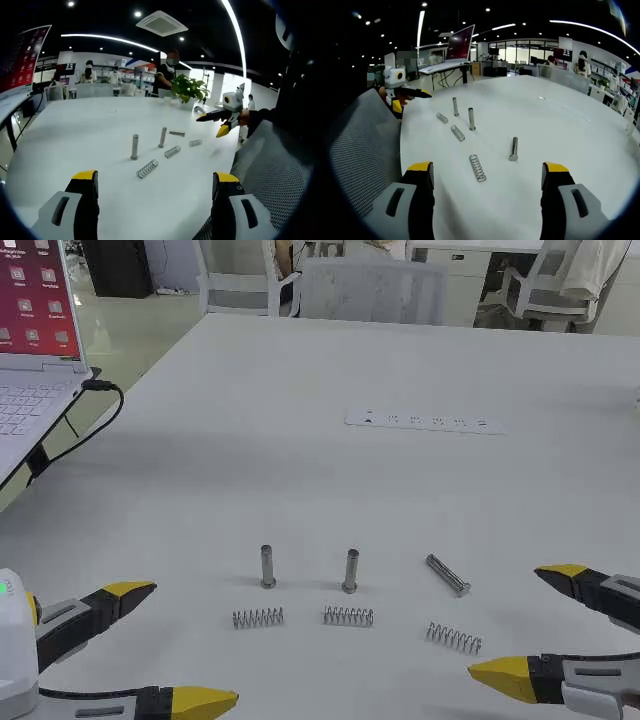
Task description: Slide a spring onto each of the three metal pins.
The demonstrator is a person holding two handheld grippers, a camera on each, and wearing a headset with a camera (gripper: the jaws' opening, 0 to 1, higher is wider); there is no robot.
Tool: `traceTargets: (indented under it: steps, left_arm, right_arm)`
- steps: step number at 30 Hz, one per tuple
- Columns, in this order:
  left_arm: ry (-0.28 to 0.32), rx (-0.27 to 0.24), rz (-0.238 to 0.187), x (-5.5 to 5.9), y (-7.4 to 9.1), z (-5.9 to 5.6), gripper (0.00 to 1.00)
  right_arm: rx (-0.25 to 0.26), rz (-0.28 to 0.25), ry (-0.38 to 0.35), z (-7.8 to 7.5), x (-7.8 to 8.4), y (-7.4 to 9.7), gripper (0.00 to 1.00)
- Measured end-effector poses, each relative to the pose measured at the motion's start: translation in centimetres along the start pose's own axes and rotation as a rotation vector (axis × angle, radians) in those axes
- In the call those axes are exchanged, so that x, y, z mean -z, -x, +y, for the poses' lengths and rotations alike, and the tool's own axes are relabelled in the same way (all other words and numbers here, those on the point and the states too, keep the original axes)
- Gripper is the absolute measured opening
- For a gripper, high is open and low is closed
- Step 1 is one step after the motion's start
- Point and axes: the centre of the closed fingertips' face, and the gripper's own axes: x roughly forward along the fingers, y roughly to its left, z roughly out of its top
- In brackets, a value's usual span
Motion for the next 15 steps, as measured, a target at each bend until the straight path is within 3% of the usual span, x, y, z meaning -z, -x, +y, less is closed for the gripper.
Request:
traceTargets:
  steps: [15]
  left_arm:
    - [-0.001, 0.003, 0.004, 0.06, -0.1, -0.06, 0.91]
  right_arm:
    - [0.001, 0.001, -0.002, -0.12, 0.08, -0.01, 0.88]
